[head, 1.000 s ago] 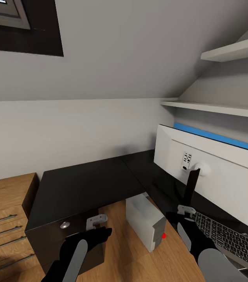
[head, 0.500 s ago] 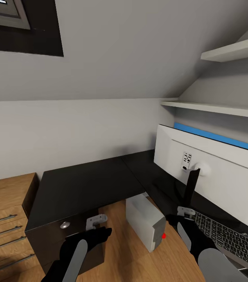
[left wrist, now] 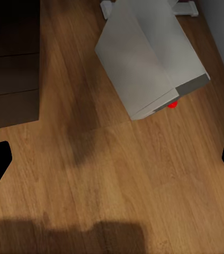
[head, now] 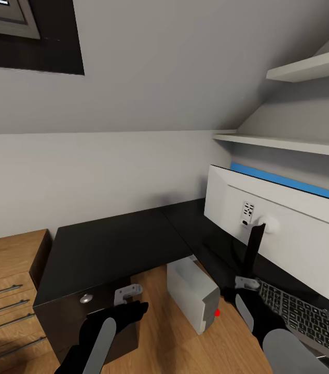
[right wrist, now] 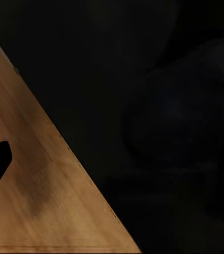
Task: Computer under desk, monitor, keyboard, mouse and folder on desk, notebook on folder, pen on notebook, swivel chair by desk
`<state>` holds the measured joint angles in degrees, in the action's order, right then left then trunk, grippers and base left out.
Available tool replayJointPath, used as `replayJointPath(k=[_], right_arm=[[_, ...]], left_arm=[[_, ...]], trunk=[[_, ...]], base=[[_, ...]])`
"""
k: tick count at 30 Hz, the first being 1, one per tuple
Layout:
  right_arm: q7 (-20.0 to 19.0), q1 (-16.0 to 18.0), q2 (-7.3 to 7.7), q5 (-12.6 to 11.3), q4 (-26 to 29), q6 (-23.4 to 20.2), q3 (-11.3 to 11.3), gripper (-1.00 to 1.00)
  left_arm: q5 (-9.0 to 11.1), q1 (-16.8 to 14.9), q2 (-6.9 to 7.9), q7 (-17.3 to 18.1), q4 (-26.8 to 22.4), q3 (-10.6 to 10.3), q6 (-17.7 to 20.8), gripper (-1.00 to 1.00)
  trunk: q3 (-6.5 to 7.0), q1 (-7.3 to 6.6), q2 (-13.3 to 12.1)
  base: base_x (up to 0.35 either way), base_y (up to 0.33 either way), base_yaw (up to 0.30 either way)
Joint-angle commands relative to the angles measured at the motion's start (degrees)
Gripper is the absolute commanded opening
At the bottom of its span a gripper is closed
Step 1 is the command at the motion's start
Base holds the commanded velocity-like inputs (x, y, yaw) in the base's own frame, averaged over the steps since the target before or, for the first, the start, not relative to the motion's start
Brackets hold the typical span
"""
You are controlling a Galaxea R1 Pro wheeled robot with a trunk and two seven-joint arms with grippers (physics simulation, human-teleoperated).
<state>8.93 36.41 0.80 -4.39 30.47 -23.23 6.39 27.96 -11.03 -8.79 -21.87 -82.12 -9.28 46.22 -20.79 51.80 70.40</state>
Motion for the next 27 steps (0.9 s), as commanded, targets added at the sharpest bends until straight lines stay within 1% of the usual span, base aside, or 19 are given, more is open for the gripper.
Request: replayJointPath(k=[1, 6, 14, 22, 26, 27], right_arm=[[0.21, -0.02, -0.01, -1.5, -0.19, -0.72, 0.02, 1.0], [0.21, -0.02, -0.01, -1.58, -0.15, -1.92, 0.03, 1.0], [0.17, -0.02, 0.02, -1.59, -0.07, -1.92, 0.03, 1.0], [0.15, -0.02, 0.14, -1.58, 0.27, -1.56, 0.49, 1.0], [1.91, -0.02, 0.12, -1.6, 0.29, -1.56, 0.53, 1.0], [2.22, -0.02, 0.11, -1.62, 0.29, -1.56, 0.53, 1.0]], left_arm=[[0.6, -0.05, 0.0, -0.59, -0.06, -0.04, 0.15, 1.0], [0.6, -0.05, 0.0, -0.56, -0.06, -0.04, 0.17, 1.0], [0.6, -0.05, 0.0, -0.55, -0.06, -0.04, 0.18, 1.0], [0.6, -0.05, 0.05, -0.55, -0.06, 0.01, 0.11, 1.0], [0.6, -0.05, 0.07, -0.65, -0.06, 0.0, 0.1, 1.0], [0.6, -0.05, 0.07, -0.66, -0.06, 0.01, 0.1, 1.0]], trunk=[[-0.08, 0.01, 0.03], [-0.08, 0.01, 0.03], [-0.08, 0.01, 0.03], [-0.08, 0.01, 0.03], [-0.8, 0.89, 1.64], [-0.8, 0.89, 1.64]], base=[[0.0, 0.0, 0.0], [0.0, 0.0, 0.0], [0.0, 0.0, 0.0], [0.0, 0.0, 0.0], [0.0, 0.0, 0.0], [0.0, 0.0, 0.0]])
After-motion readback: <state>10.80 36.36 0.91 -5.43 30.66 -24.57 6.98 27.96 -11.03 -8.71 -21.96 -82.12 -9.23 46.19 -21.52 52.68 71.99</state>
